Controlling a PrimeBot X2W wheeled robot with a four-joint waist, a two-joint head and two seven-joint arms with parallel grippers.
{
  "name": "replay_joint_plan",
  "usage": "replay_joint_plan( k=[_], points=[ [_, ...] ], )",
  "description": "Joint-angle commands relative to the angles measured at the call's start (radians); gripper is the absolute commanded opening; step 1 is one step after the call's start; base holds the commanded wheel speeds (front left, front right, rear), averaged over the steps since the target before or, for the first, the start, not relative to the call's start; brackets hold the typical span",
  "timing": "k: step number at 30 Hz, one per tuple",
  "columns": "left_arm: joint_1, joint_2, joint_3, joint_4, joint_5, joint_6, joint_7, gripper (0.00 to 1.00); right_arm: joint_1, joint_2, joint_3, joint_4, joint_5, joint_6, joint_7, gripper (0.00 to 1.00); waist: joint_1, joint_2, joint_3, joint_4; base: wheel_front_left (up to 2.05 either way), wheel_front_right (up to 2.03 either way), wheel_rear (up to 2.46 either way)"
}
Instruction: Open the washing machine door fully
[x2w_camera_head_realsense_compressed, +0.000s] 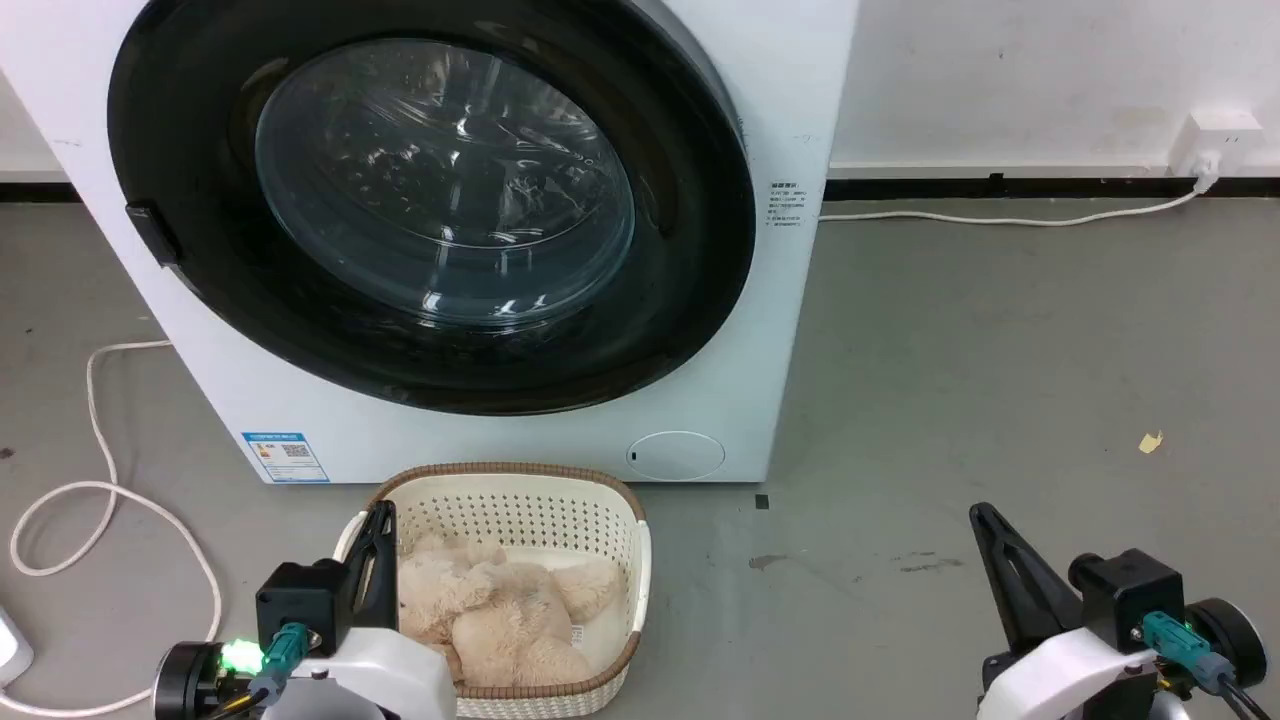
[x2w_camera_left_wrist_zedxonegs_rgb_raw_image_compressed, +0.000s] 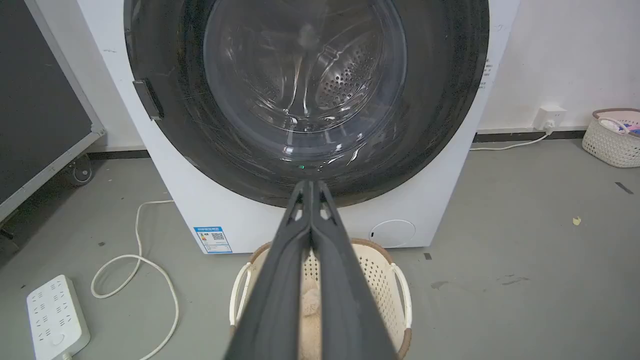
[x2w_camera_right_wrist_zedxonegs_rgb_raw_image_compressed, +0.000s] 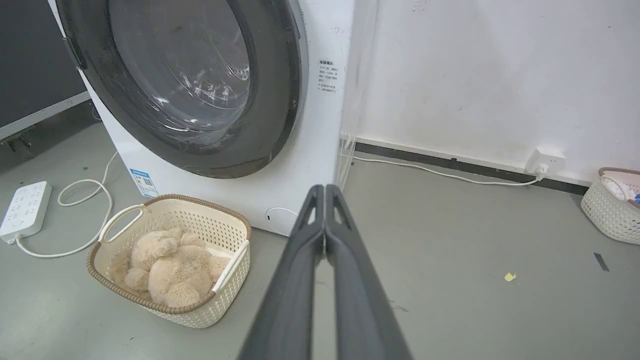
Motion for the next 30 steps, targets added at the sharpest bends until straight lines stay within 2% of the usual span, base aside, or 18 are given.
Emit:
replay_joint_plan(
  k=[1,30],
  points=[
    [-0.005,0.000,0.001,-0.004,0.009,0.003,0.000,0.00,-0.012,0.005,0.000,-0.004,-0.005,-0.002,0.000,0.00,0.0000,0.0000,0.000,0.000,0.00,0.00,0.00],
    [-0.005,0.000,0.001,-0.004,0.009,0.003,0.000,0.00,-0.012,0.005,0.000,-0.004,-0.005,-0.002,0.000,0.00,0.0000,0.0000,0.000,0.000,0.00,0.00,0.00]
  ],
)
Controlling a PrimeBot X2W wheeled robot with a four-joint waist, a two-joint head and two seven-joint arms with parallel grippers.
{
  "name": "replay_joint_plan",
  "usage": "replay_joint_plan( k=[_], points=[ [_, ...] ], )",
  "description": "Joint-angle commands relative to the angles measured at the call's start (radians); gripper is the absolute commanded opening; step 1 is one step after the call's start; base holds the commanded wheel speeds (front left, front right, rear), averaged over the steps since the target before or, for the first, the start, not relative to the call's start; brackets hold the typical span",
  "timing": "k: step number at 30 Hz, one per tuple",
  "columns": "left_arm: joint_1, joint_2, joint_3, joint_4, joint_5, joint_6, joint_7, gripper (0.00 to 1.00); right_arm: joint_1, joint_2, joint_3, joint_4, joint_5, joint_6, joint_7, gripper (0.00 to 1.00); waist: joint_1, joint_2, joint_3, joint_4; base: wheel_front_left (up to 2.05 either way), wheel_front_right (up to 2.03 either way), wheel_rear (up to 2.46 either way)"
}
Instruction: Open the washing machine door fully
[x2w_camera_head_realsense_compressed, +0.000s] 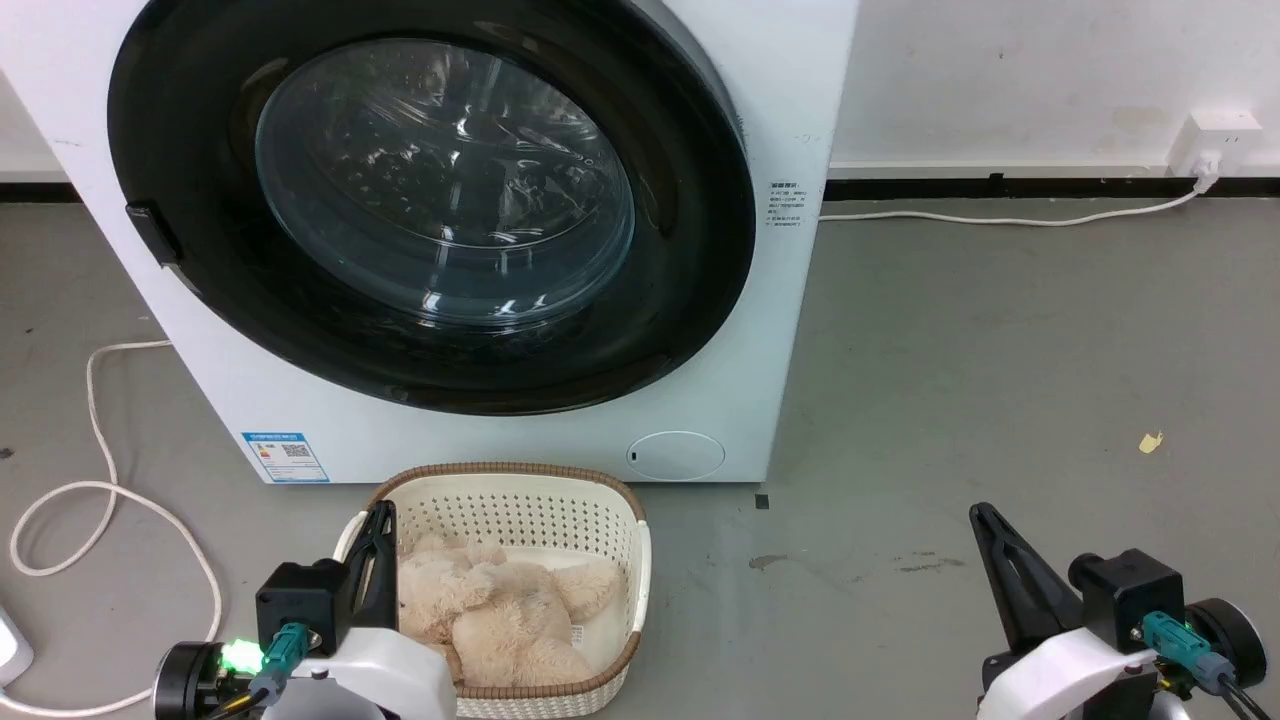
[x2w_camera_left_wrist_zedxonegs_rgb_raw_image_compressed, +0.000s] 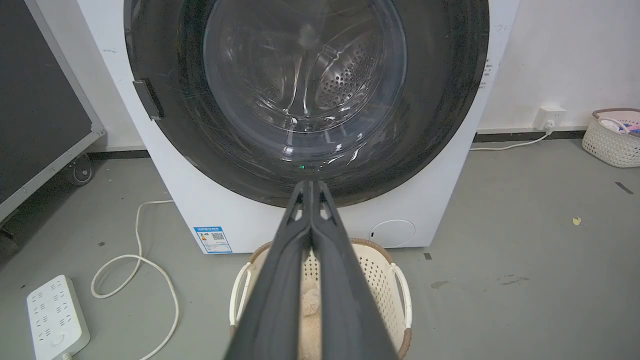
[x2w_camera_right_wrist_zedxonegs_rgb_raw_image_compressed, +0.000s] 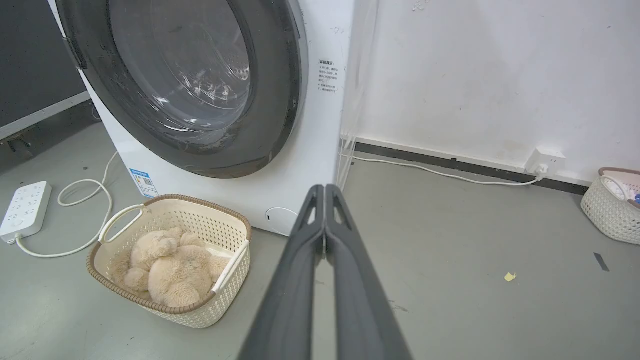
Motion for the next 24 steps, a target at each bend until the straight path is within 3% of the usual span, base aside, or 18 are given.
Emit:
replay_joint_plan(
  k=[1,17,18,24],
  points=[
    [-0.005,0.000,0.001,-0.004,0.009,0.003,0.000,0.00,-0.012,0.005,-0.001,-0.004,-0.005,-0.002,0.000,0.00,0.0000,-0.0001,0.000,0.000,0.00,0.00,0.00],
    [-0.005,0.000,0.001,-0.004,0.009,0.003,0.000,0.00,-0.012,0.005,-0.001,-0.004,-0.005,-0.002,0.000,0.00,0.0000,-0.0001,0.000,0.000,0.00,0.00,0.00],
    [0.000,0.000,0.000,0.000,-0.001,0.000,0.000,1.00,0.000,0.000,0.000,0.000,0.000,0.000,0.000,1.00,0.0000,-0.0001,0.000,0.000,0.00,0.00,0.00],
    [0.000,0.000,-0.001,0.001,-0.003,-0.001,-0.004,1.00,0.001,0.000,0.001,0.000,0.004,0.000,-0.004,1.00,0.0001,-0.0001,0.000,0.000,0.00,0.00,0.00]
  ],
)
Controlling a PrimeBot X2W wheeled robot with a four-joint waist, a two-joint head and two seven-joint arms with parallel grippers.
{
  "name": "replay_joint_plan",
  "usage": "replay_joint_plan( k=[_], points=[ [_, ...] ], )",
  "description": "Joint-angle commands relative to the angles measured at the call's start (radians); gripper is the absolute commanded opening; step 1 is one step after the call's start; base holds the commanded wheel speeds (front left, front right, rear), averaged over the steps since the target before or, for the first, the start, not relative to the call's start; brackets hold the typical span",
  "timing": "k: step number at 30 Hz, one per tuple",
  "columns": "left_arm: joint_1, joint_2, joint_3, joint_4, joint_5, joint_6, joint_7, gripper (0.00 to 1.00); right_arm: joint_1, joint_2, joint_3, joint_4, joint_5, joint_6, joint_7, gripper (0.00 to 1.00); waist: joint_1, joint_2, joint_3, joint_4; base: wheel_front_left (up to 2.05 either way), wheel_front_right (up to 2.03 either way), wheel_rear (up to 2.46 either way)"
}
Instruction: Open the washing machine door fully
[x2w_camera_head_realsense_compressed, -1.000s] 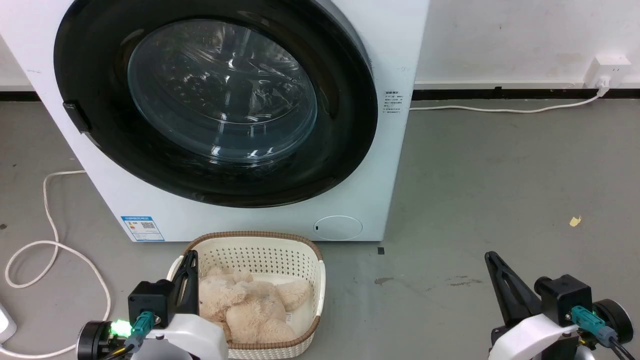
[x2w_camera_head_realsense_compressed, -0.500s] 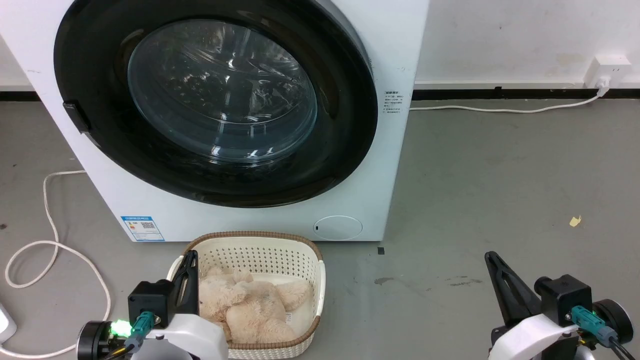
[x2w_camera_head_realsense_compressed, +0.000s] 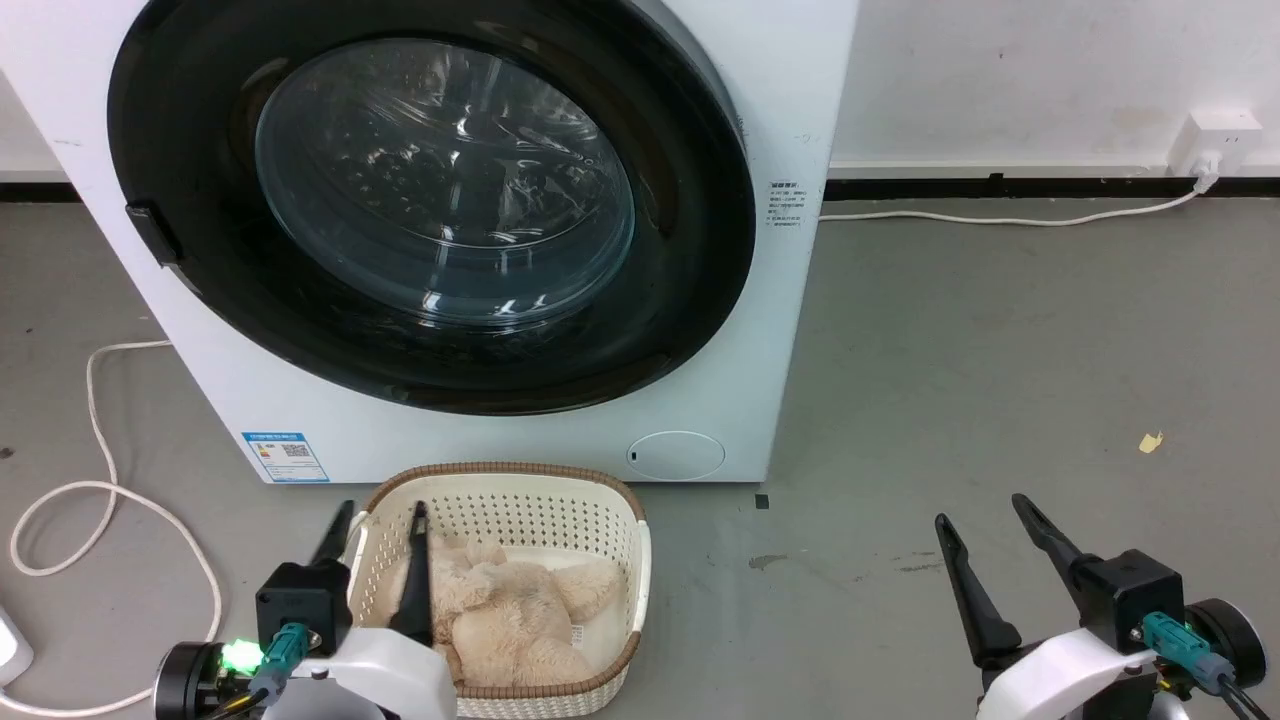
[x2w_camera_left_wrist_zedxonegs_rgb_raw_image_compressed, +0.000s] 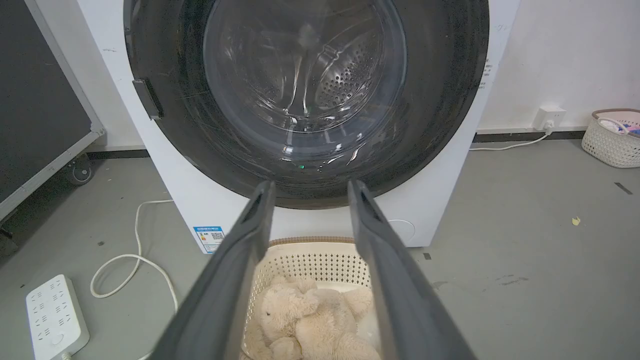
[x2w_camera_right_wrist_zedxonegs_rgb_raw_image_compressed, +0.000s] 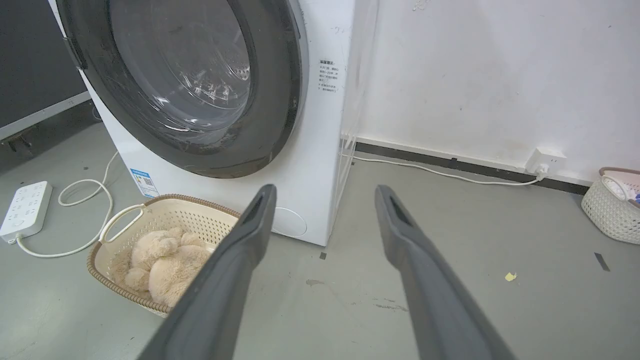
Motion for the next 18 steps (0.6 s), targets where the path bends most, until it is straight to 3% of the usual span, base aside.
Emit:
replay_joint_plan(
  k=[1,18],
  points=[
    [0.001,0.000,-0.002,0.000,-0.002,-0.001,-0.006,1.00,0.001,0.000,0.000,-0.001,0.005,0.000,-0.006,1.00,0.0001,-0.0001,0.000,0.000,0.00,0.00,0.00],
    [0.009,0.000,-0.017,-0.003,-0.016,-0.003,-0.041,1.00,0.011,0.001,0.004,-0.018,-0.004,0.000,-0.041,1.00,0.0000,-0.0001,0.006,0.003,0.00,0.00,0.00]
  ],
)
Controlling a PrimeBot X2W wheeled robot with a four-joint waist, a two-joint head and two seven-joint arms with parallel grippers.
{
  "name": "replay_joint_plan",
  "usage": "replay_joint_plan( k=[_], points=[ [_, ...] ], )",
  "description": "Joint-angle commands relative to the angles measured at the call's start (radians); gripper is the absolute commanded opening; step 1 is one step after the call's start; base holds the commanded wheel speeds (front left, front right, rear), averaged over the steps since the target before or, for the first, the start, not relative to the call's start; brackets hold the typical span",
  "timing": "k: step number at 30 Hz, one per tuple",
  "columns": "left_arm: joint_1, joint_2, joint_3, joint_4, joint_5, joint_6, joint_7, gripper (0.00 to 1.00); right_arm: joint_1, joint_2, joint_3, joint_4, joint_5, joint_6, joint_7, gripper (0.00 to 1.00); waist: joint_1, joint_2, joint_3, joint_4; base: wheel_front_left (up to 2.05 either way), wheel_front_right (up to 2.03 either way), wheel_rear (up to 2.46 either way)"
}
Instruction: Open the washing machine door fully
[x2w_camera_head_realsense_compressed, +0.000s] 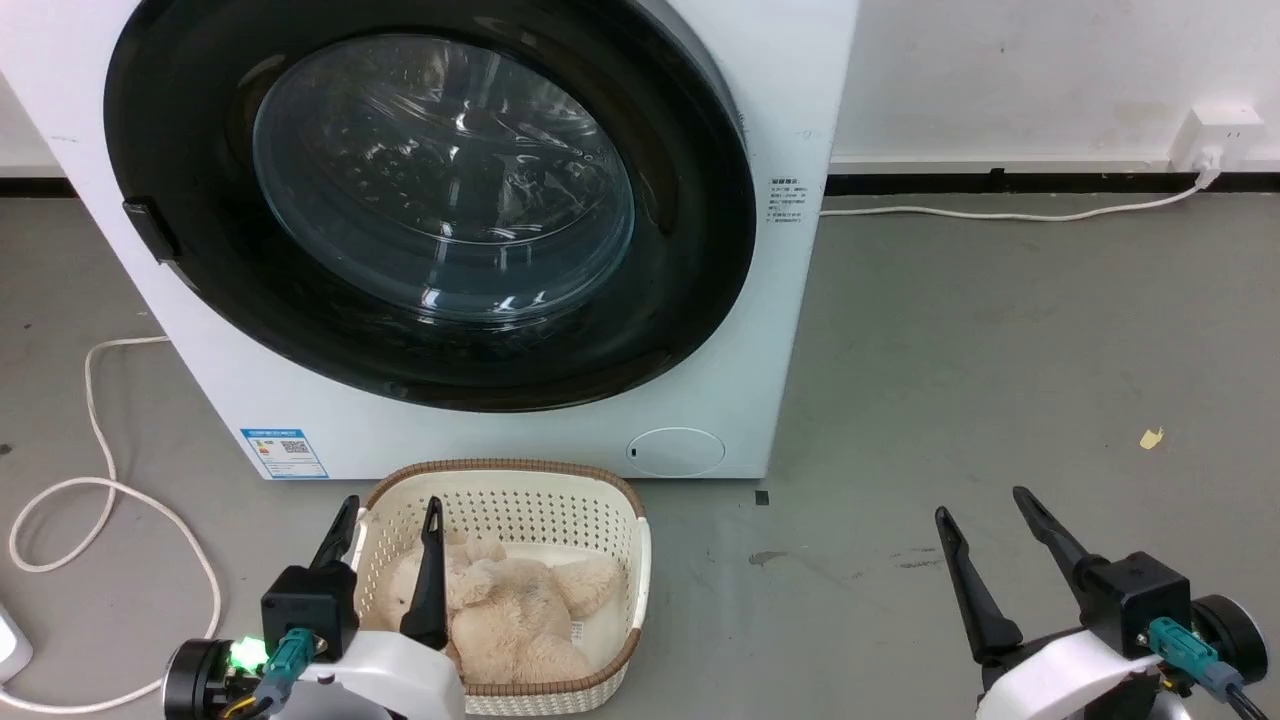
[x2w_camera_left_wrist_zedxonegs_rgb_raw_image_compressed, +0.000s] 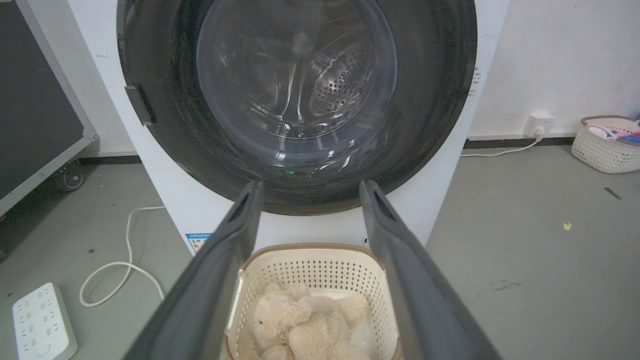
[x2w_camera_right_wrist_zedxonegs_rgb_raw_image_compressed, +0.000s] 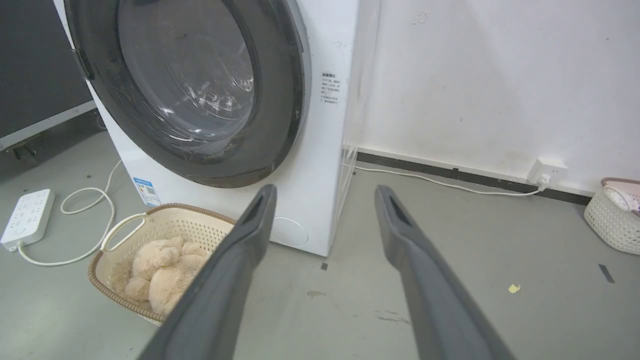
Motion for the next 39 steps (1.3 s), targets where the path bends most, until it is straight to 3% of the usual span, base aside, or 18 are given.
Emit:
replay_joint_plan(
  k=[1,7,8,9,10,19,28,36,39],
  points=[
    [0.011,0.000,-0.005,-0.003,-0.007,-0.003,-0.018,1.00,0.010,0.001,-0.002,-0.011,-0.003,0.000,-0.018,1.00,0.0000,0.0000,0.000,0.002,0.00,0.00,0.00],
    [0.010,0.000,-0.014,-0.009,-0.010,-0.008,-0.030,1.00,0.013,0.001,-0.001,-0.018,0.001,0.000,-0.030,1.00,0.0000,0.0000,0.015,0.010,0.00,0.00,0.00],
    [0.009,0.000,-0.015,-0.010,-0.011,-0.008,-0.033,1.00,0.013,0.001,0.000,-0.020,0.007,0.000,-0.033,0.88,0.0000,0.0000,0.019,0.012,0.00,0.00,0.00],
    [0.007,0.000,-0.016,-0.012,-0.012,-0.008,-0.035,1.00,0.011,0.001,-0.001,-0.023,0.010,0.000,-0.035,0.32,0.0000,0.0000,0.024,0.015,0.00,0.00,0.00],
    [0.006,0.000,-0.017,-0.013,-0.013,-0.009,-0.037,1.00,0.009,0.001,-0.003,-0.025,0.012,0.000,-0.037,0.00,0.0000,0.0000,0.029,0.017,0.00,0.00,0.00],
    [-0.006,0.000,-0.025,-0.024,-0.022,-0.010,-0.056,1.00,-0.032,-0.021,-0.002,-0.031,0.050,-0.001,-0.056,0.00,0.0000,0.0000,0.073,0.040,0.00,0.00,0.00],
    [-0.027,0.000,-0.032,-0.037,-0.032,-0.012,-0.072,1.00,-0.130,-0.091,0.023,-0.029,0.137,-0.001,-0.034,0.00,0.0000,0.0000,0.122,0.063,0.00,0.00,0.00],
    [-0.047,0.000,-0.022,-0.055,-0.058,0.004,-0.089,1.00,-0.258,-0.132,0.008,-0.018,0.277,-0.001,0.031,0.00,-0.0001,0.0000,0.174,0.094,0.00,0.00,0.00],
    [-0.061,0.000,-0.019,-0.059,-0.067,0.001,-0.099,1.00,-0.345,-0.133,-0.011,0.012,0.379,-0.001,0.096,0.00,-0.0001,0.0000,0.205,0.118,0.00,0.00,0.00]
  ],
)
